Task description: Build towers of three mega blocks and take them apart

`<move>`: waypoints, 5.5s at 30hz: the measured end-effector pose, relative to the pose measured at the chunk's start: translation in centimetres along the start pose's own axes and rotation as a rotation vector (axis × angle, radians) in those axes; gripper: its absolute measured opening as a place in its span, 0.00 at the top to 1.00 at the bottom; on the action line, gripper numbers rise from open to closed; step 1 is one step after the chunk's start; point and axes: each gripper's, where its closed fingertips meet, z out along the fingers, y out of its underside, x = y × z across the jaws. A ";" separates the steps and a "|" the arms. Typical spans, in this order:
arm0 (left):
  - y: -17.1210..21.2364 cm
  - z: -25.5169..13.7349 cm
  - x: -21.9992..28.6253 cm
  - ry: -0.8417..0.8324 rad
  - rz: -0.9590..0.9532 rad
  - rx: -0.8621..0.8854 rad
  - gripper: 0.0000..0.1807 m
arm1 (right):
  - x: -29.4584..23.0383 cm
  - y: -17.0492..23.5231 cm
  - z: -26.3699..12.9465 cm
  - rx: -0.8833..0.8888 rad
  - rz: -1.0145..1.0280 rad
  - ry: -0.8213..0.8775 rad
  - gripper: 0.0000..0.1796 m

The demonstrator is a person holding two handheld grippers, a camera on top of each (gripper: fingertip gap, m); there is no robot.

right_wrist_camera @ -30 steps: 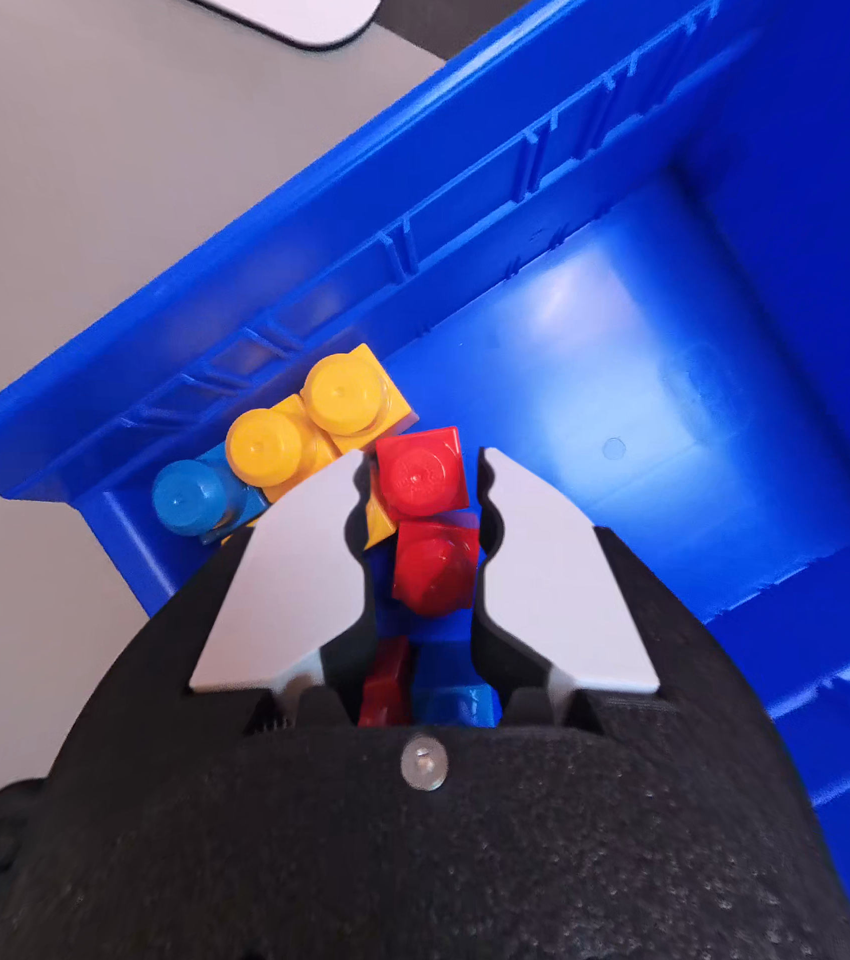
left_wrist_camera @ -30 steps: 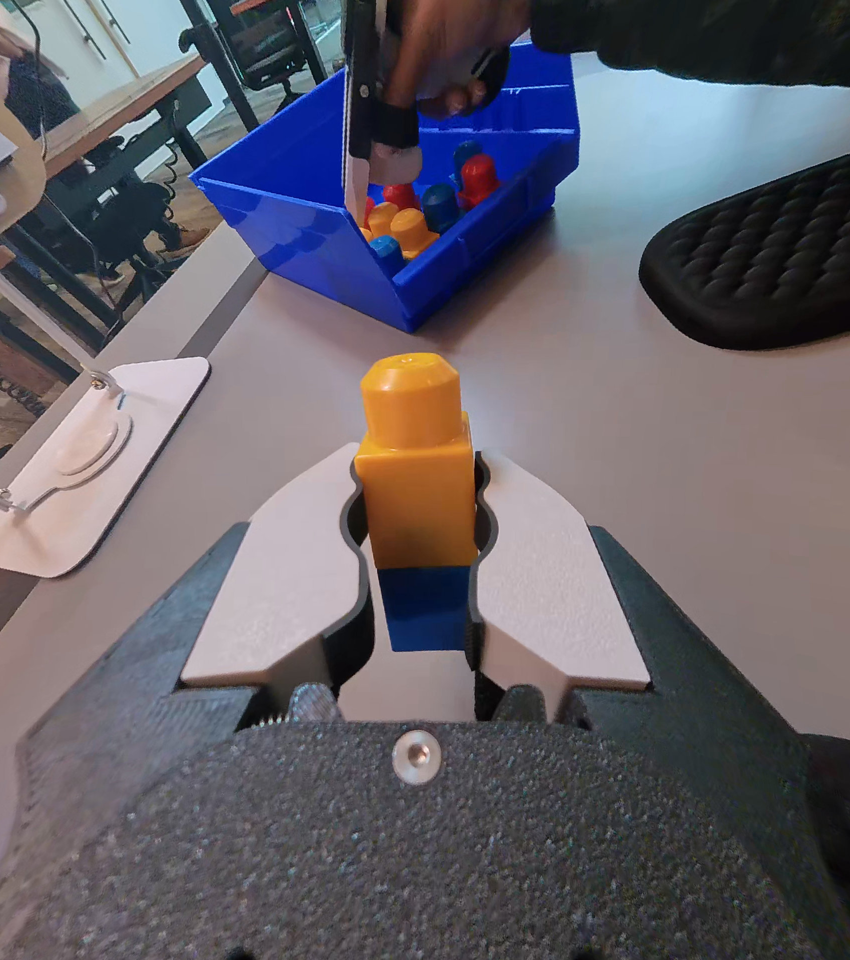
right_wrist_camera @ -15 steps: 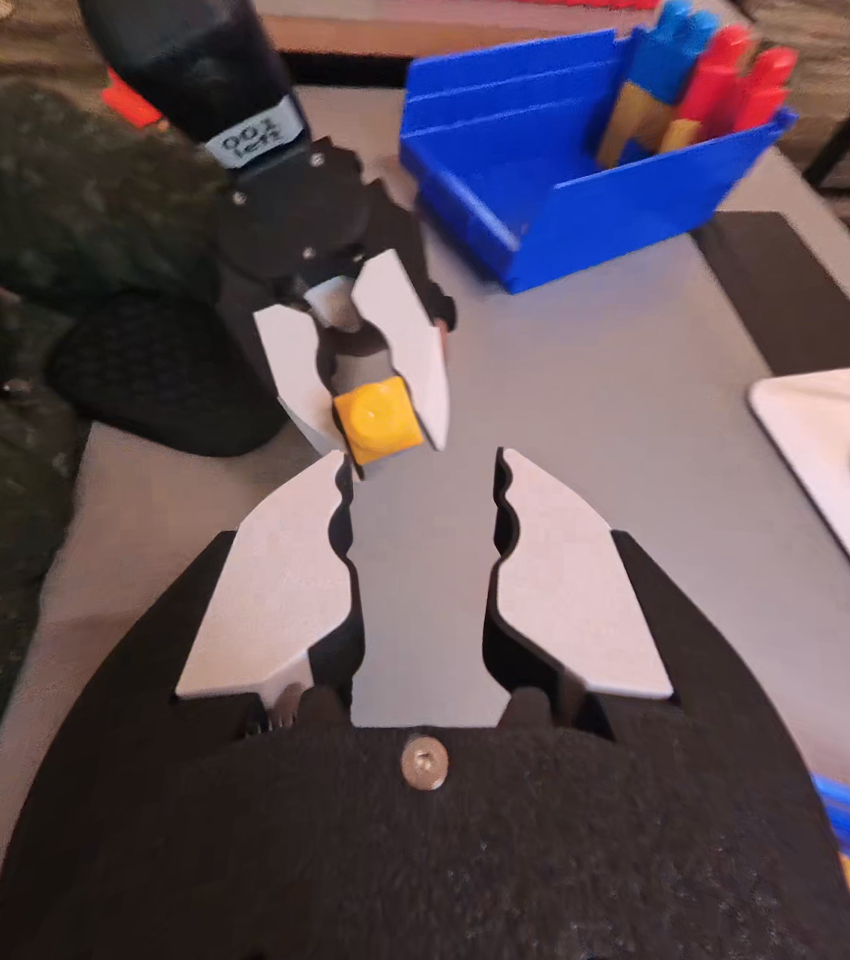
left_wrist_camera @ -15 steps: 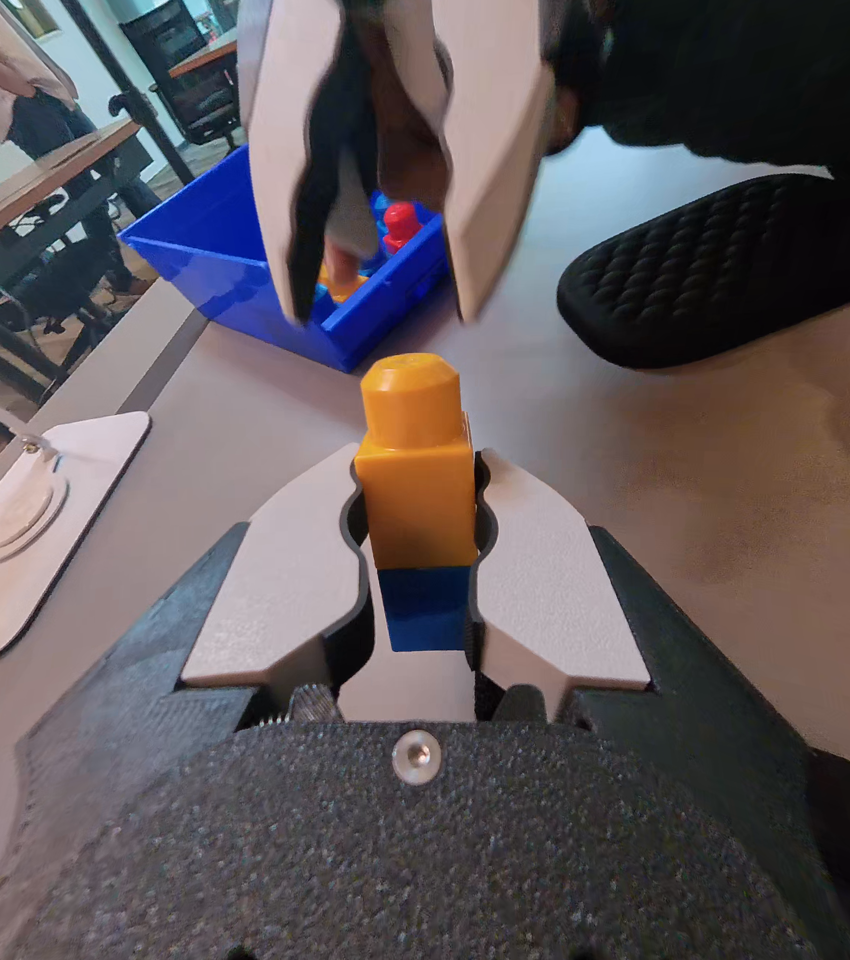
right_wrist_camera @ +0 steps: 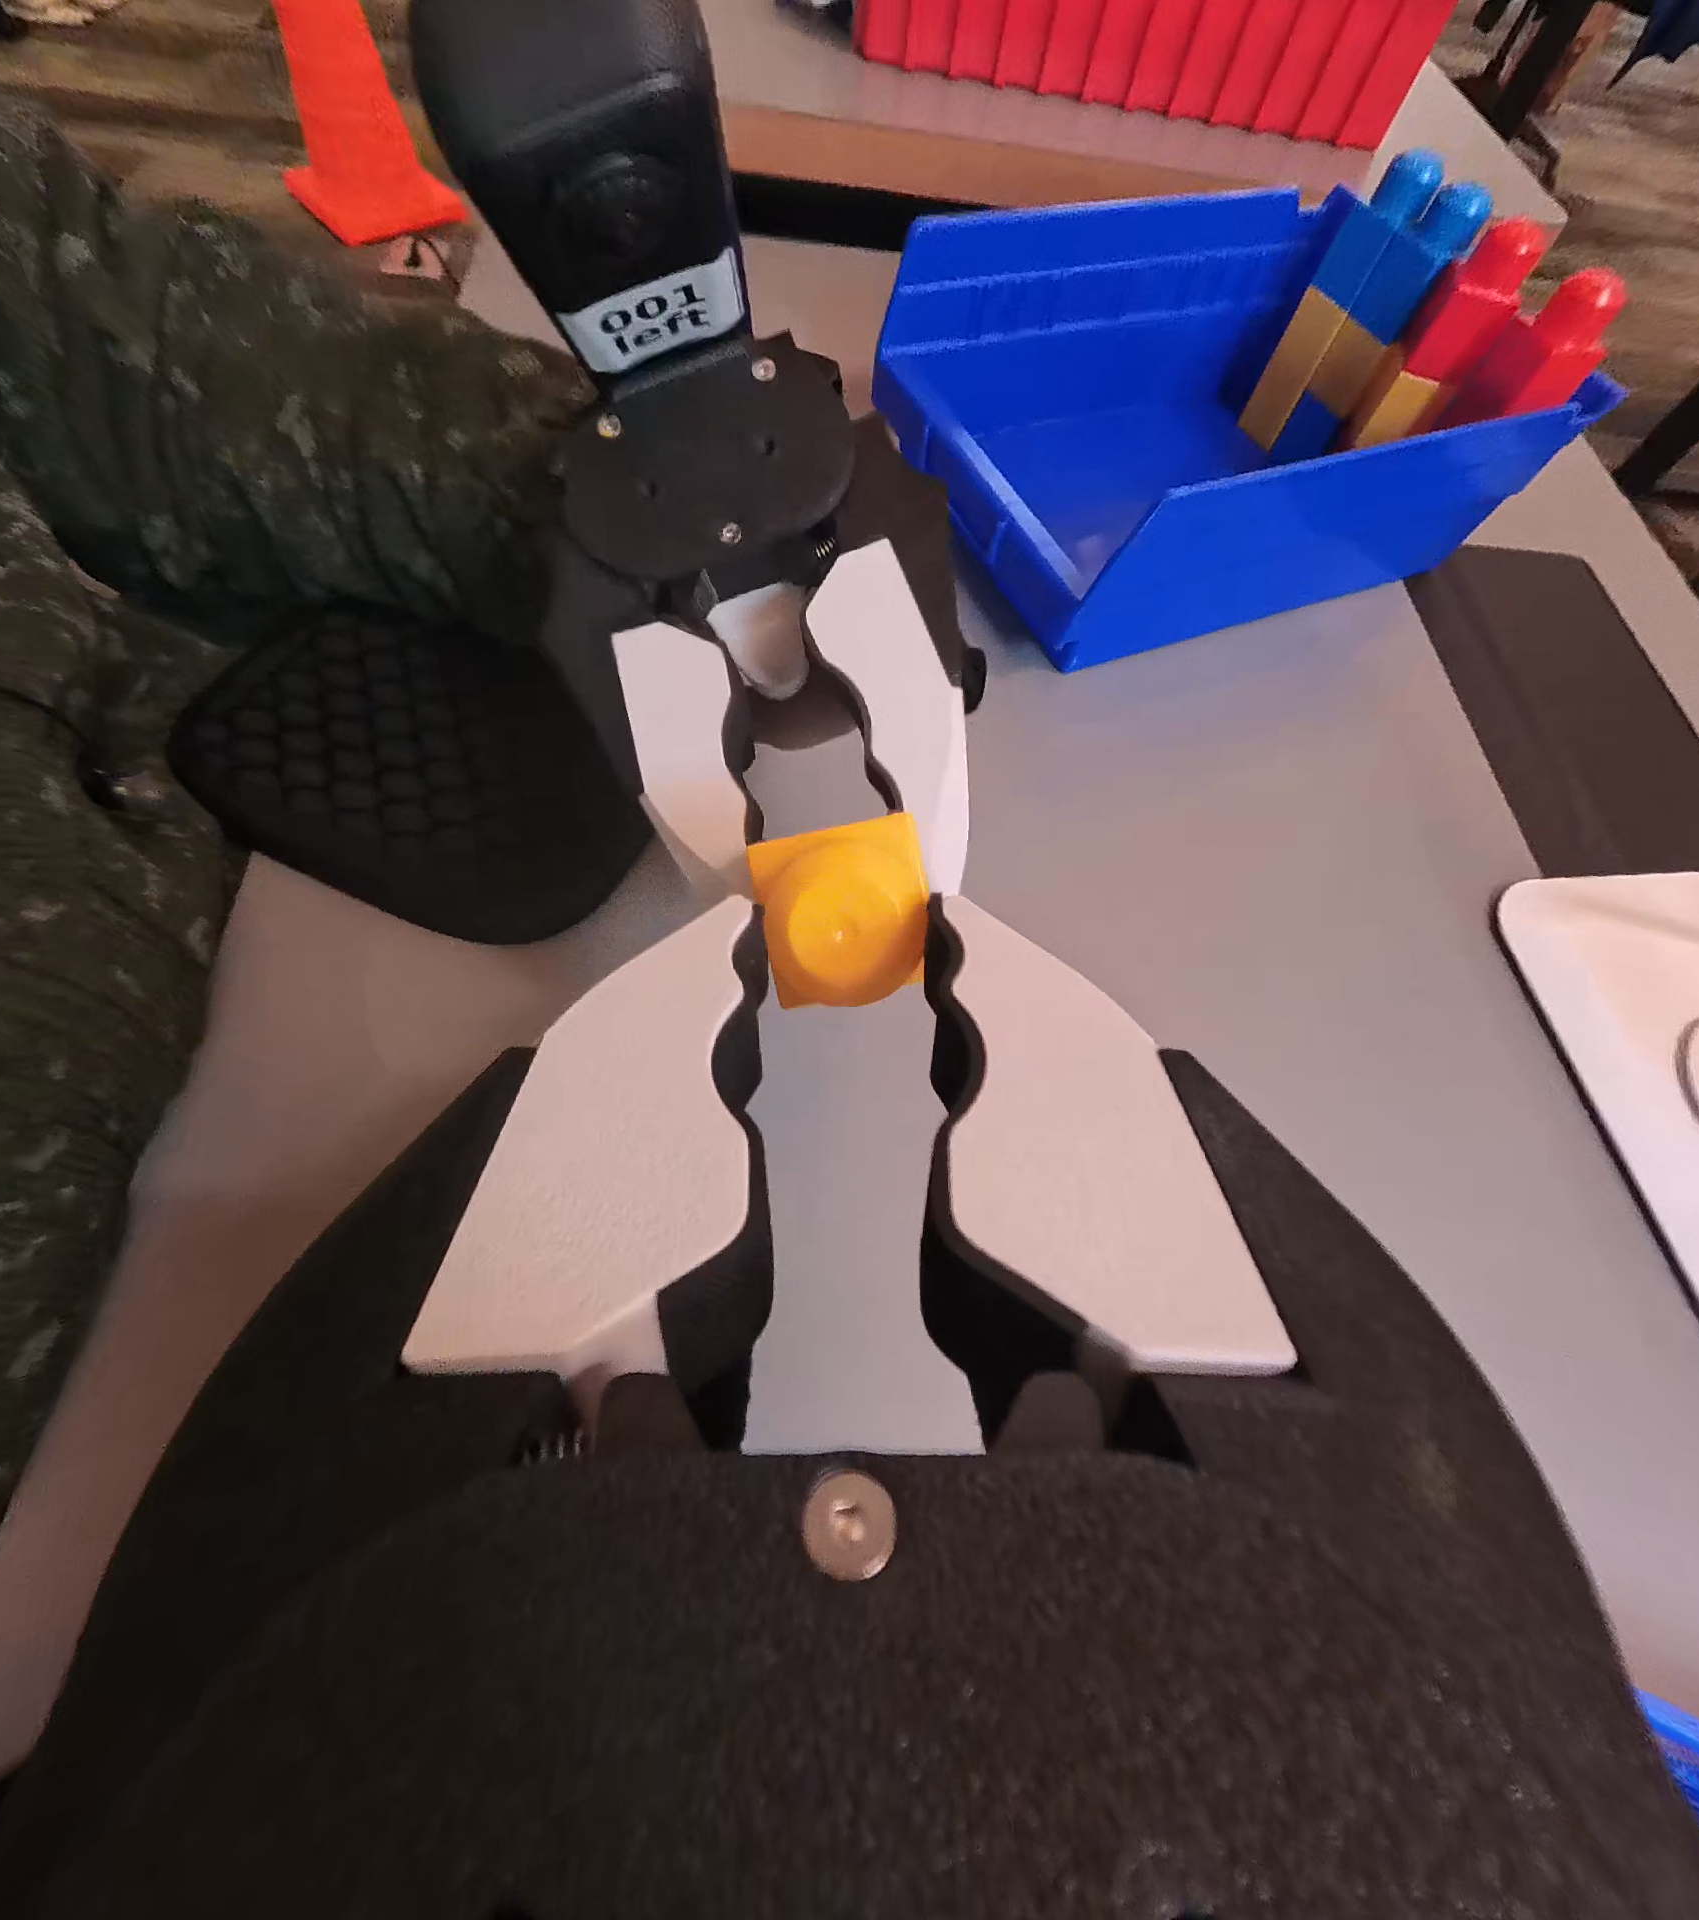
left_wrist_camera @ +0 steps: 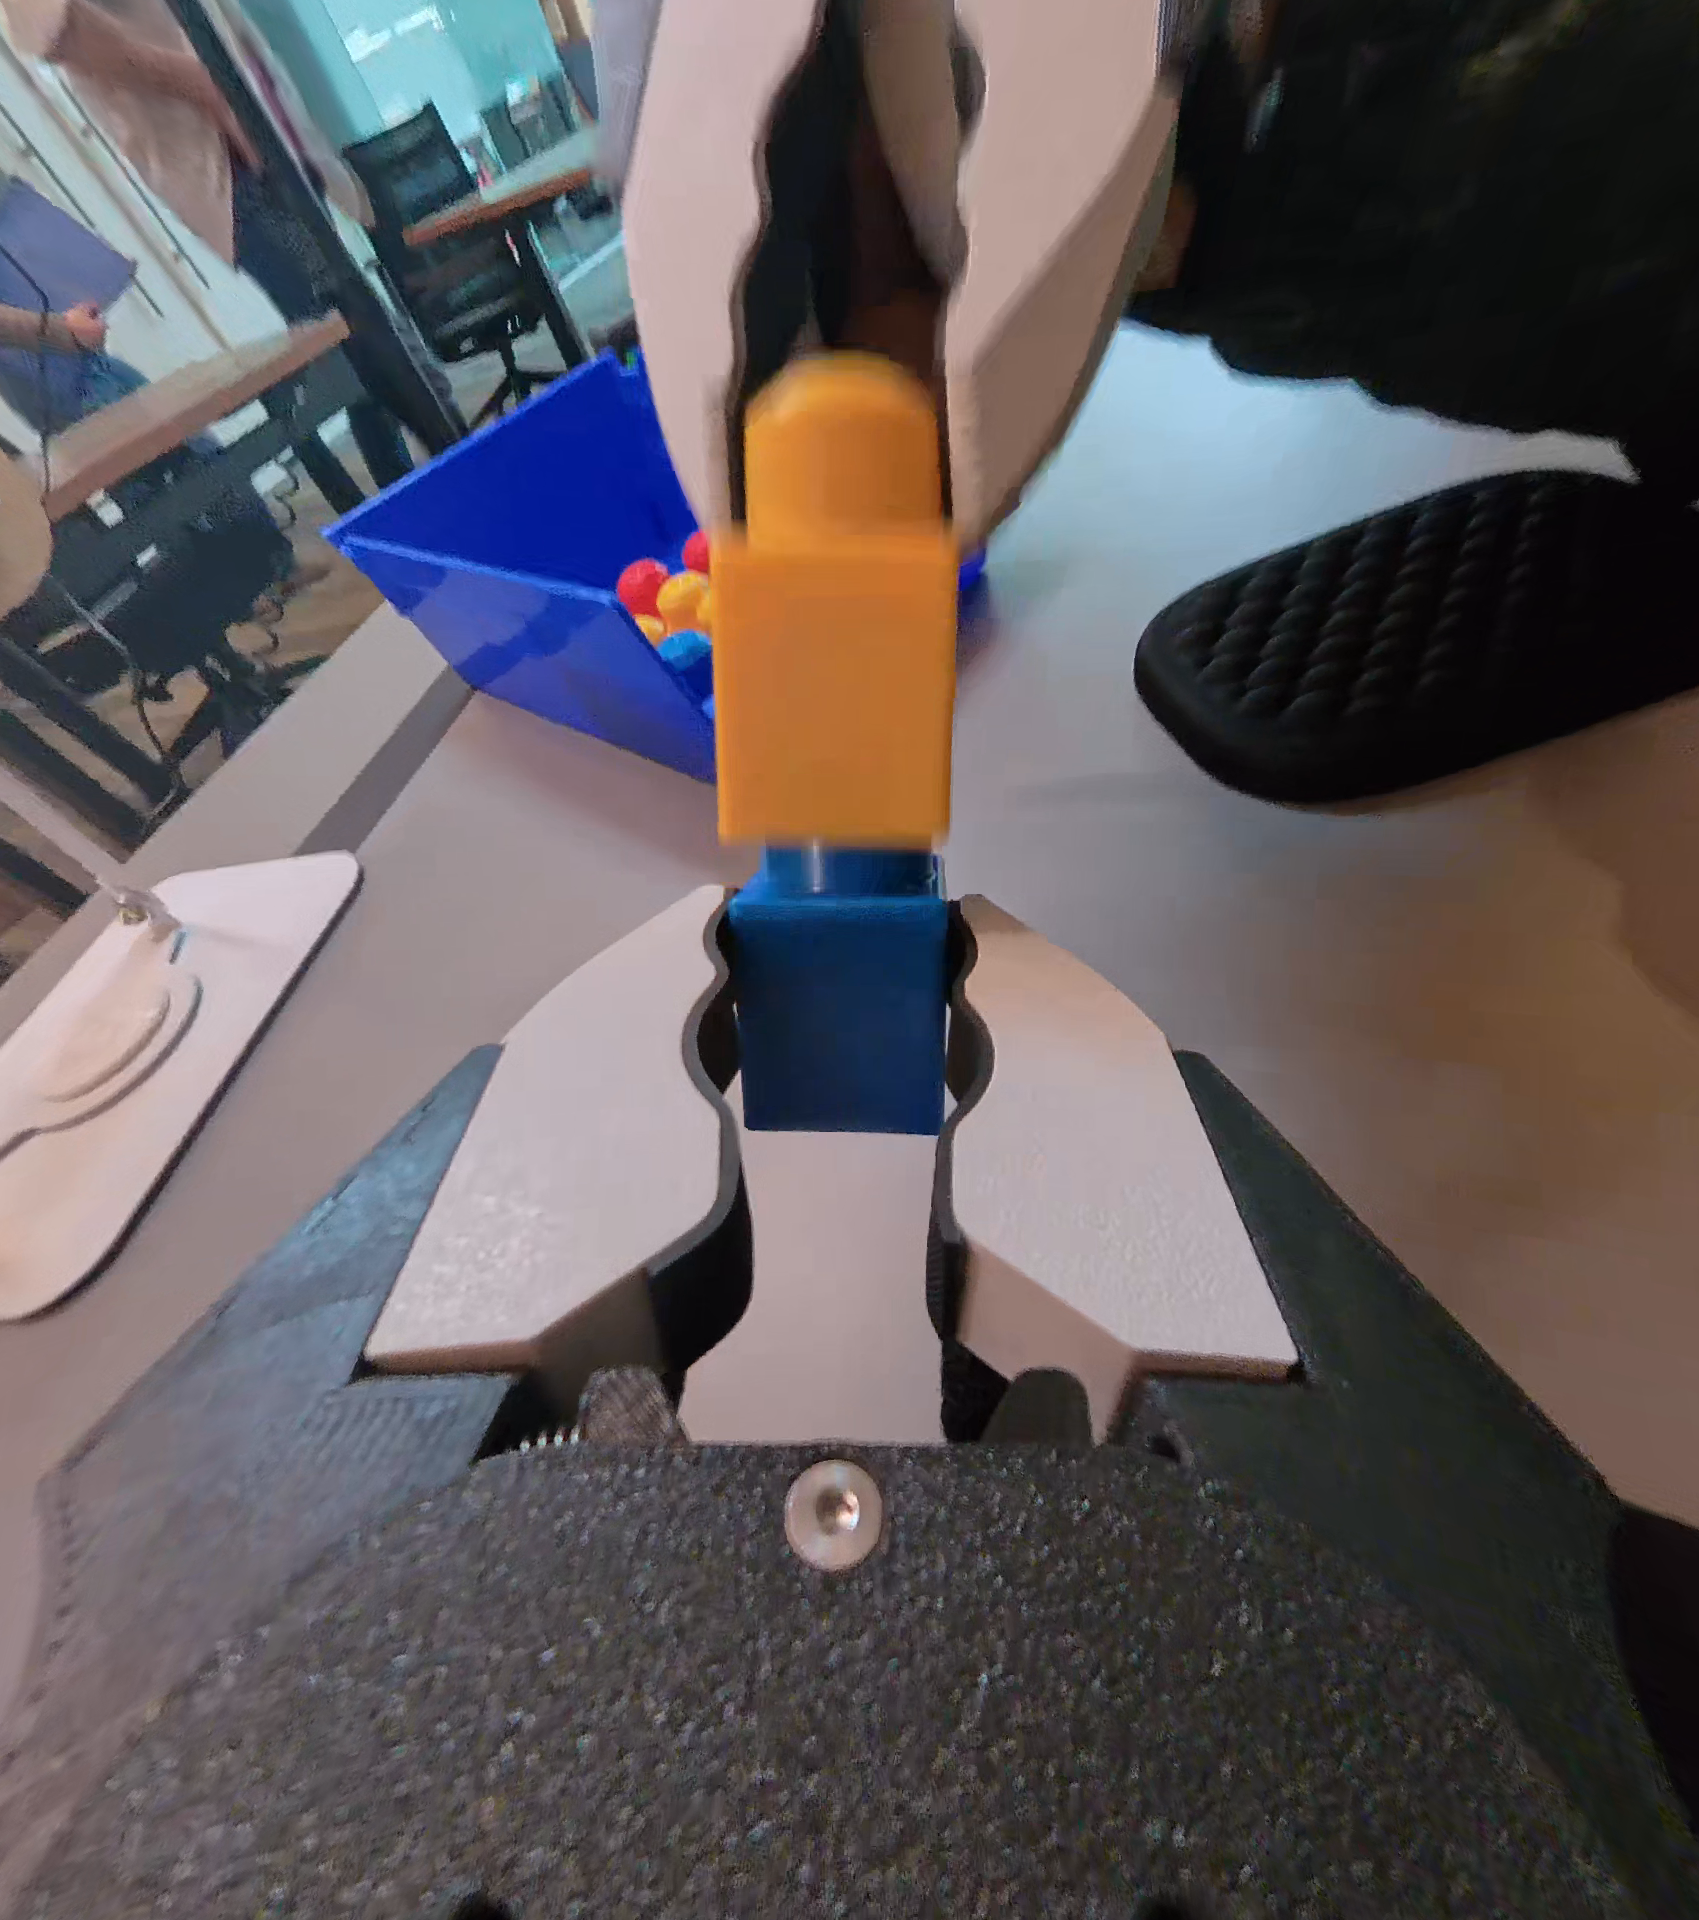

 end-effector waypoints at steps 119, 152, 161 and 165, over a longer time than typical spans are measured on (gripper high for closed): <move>13.2 -21.5 -33.3 -1.105 -0.501 -0.211 0.80 | 6.5 4.2 -3.3 0.335 0.254 0.578 1.00; -4.6 -11.0 -20.6 -0.699 -0.301 0.067 0.80 | 5.0 3.5 -1.2 0.295 0.197 0.594 0.79; -8.0 0.1 -5.3 -0.288 -0.361 0.130 0.80 | 4.3 3.5 1.0 0.191 0.105 0.656 0.76; -9.5 -0.1 -4.1 -0.180 -0.343 0.286 0.74 | 3.4 2.9 0.4 0.304 0.126 0.524 0.80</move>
